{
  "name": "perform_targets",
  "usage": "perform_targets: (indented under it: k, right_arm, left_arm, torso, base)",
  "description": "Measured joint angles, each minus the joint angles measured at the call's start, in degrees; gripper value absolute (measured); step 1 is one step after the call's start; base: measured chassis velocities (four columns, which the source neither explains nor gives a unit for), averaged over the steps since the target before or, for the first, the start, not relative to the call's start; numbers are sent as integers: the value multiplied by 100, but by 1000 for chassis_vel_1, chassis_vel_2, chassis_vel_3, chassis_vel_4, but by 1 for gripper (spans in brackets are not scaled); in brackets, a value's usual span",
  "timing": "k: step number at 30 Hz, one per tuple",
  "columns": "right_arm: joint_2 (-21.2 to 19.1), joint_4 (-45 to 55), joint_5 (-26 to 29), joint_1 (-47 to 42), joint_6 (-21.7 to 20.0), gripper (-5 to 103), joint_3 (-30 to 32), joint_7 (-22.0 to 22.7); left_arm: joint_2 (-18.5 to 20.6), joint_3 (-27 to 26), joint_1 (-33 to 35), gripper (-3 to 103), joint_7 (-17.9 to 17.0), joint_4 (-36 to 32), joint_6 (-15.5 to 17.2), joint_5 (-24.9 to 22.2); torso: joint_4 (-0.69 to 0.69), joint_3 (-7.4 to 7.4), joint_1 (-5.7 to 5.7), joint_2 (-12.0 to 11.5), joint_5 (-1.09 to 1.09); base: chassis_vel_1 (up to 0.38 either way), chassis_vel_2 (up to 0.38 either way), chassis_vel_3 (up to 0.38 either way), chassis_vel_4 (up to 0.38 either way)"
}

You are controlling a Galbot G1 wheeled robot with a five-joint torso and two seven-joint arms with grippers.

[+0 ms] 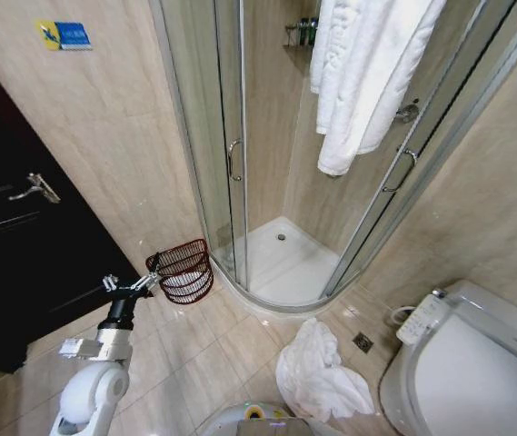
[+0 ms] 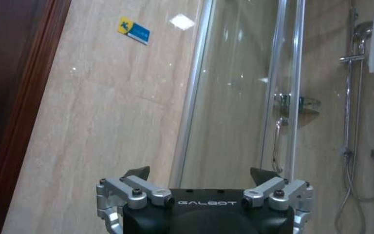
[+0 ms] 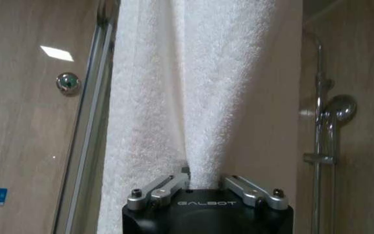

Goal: Discard the used towel into the hamper.

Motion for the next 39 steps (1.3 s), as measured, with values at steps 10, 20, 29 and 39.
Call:
perform_targets:
  k: [10,20,29,39]
  right_arm:
    - [695,1331,-144,415,-74,7,-148,503]
    - [1083,1889,-407,1068,-487,7,-397,1325]
    - [1171,1582,210,1366,-1022,7,-535,945]
    - [2214,3017,38,1795,-1264,7,-678,2026]
  left_arm:
    - [-20,65,14,100,12,89,0,9]
    - [39,100,-48,100,24,338,-58,-58]
    - [57,91,-100,100,24,429,-102,-132]
    - [127,65,-117,100,20,497,-164,-228]
  torso:
    - [-2,-3,-1,1,-1]
    - [0,-1,-1,1,-2]
    - [-1,-1,-1,1,-4]
    - [-1,2,1,-1,13]
  base:
    - [0,0,0,0]
    - [0,0,0,0]
    - [0,0,0,0]
    - [0,0,0,0]
